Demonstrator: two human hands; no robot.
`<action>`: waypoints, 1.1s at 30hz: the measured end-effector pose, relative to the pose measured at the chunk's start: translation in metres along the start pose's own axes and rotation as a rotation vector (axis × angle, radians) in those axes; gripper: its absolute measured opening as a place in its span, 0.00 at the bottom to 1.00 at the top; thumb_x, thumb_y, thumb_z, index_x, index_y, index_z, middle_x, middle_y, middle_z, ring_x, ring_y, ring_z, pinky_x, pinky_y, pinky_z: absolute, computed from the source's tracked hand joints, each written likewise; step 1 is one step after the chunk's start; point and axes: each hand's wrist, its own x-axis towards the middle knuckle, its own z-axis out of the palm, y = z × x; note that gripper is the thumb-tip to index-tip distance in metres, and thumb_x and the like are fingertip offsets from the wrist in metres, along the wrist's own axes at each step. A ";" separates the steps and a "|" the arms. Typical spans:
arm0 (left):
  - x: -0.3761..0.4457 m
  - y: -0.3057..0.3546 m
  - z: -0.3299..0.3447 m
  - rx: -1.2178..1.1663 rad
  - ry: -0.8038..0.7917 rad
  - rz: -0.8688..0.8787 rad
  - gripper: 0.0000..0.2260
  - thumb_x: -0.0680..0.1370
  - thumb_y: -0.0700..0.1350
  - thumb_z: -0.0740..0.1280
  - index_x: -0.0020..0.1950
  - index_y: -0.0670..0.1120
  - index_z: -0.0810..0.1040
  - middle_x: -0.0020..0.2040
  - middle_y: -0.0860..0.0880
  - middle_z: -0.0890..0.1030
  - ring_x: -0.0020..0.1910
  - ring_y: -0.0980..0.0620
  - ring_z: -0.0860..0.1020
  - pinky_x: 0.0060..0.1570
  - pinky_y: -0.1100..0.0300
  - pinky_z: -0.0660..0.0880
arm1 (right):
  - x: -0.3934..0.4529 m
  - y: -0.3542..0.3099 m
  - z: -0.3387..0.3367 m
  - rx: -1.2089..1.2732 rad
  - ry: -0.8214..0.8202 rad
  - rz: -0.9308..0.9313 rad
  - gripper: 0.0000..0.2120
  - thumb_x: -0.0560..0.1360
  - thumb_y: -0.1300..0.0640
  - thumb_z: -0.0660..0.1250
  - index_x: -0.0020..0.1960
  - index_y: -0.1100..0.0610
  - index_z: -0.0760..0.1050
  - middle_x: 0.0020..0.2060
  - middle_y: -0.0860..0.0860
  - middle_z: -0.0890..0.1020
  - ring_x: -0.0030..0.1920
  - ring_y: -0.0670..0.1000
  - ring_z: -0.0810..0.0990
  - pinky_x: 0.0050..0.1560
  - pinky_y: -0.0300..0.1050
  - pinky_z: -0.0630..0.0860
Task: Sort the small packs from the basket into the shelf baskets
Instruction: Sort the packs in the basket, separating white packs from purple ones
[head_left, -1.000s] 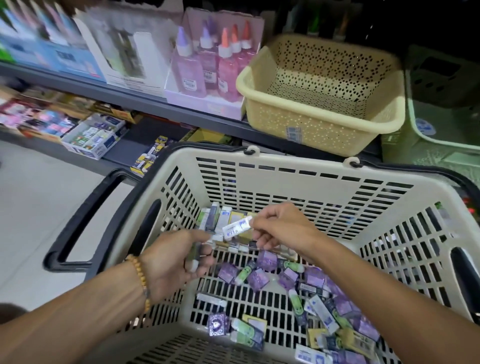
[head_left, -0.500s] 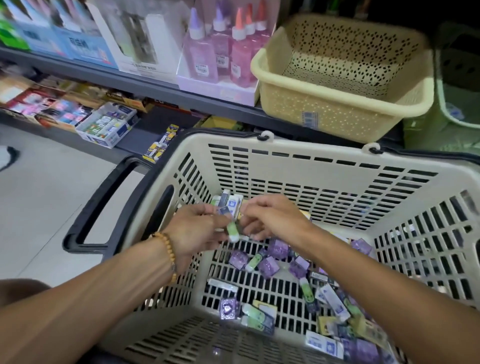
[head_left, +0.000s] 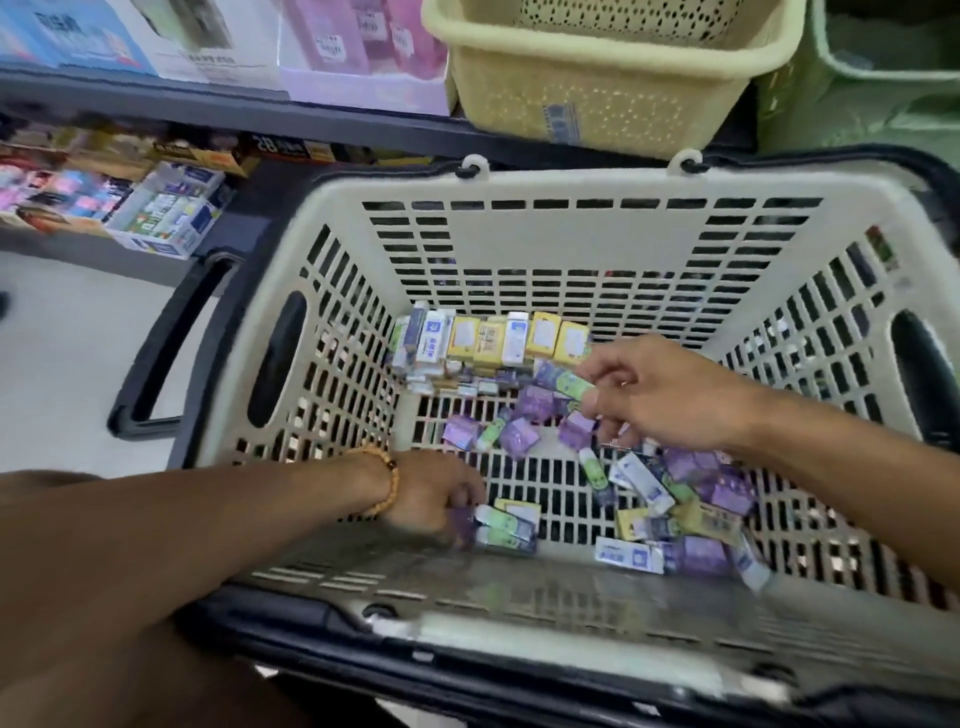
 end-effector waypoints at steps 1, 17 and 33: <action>0.004 0.000 0.005 0.018 -0.001 0.005 0.23 0.76 0.39 0.69 0.70 0.47 0.70 0.66 0.47 0.74 0.64 0.47 0.73 0.58 0.60 0.72 | -0.002 -0.001 0.000 0.004 0.010 -0.009 0.06 0.80 0.62 0.64 0.56 0.59 0.74 0.38 0.54 0.78 0.36 0.46 0.84 0.35 0.38 0.79; 0.029 -0.033 0.009 0.432 0.357 0.008 0.09 0.76 0.44 0.67 0.55 0.49 0.73 0.51 0.48 0.81 0.46 0.51 0.78 0.40 0.60 0.72 | -0.004 -0.031 -0.004 -0.087 0.029 -0.154 0.05 0.80 0.58 0.65 0.54 0.55 0.77 0.43 0.54 0.84 0.46 0.59 0.84 0.48 0.61 0.80; 0.041 0.020 0.010 0.064 0.182 0.246 0.10 0.76 0.41 0.69 0.56 0.47 0.75 0.51 0.49 0.78 0.50 0.51 0.77 0.50 0.58 0.75 | 0.003 -0.028 -0.007 -0.065 0.072 -0.164 0.07 0.79 0.56 0.66 0.56 0.54 0.77 0.43 0.52 0.84 0.42 0.50 0.85 0.49 0.51 0.81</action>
